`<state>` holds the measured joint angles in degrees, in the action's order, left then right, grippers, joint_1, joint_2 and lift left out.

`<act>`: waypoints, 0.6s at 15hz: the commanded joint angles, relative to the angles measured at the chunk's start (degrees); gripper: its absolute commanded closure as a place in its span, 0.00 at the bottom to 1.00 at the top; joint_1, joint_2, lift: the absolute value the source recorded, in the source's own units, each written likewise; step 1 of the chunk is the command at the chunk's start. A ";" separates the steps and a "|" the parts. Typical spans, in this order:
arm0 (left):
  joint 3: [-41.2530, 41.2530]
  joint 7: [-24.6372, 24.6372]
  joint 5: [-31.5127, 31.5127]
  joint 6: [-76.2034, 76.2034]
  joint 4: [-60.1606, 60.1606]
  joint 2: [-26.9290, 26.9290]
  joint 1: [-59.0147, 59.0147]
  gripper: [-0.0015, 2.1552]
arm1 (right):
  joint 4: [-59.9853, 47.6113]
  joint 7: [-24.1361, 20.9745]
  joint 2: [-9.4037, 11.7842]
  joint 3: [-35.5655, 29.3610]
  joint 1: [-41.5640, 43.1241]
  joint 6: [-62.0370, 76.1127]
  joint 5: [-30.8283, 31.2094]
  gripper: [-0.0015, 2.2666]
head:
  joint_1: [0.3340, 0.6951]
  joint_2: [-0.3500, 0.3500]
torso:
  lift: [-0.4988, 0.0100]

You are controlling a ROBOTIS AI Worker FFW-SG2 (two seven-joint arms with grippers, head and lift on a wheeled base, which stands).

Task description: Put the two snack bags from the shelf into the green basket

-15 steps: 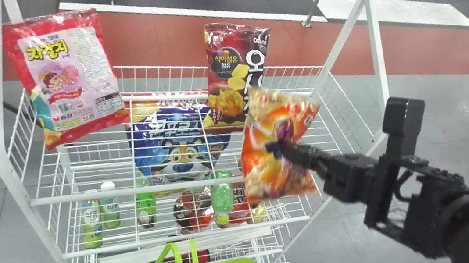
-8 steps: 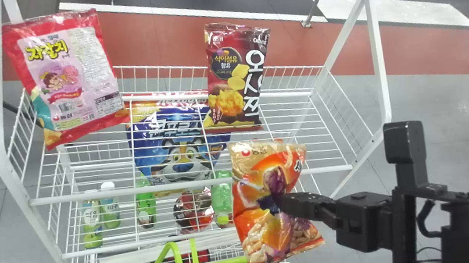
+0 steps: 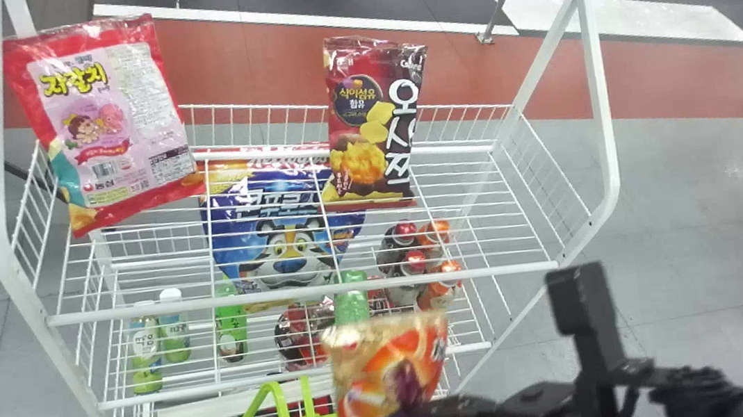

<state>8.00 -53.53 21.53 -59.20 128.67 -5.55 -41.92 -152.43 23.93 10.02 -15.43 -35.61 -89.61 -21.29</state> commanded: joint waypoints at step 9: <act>0.62 0.09 -0.09 0.00 0.62 -0.07 -0.53 0.97 | 19.98 -1.34 -0.44 17.36 3.18 -0.47 3.97 0.92 | 1.00 0.00 | 0.97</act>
<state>8.55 -53.45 21.50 -59.20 129.28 -5.59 -42.36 -135.04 22.54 9.81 0.57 -33.52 -89.61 -17.32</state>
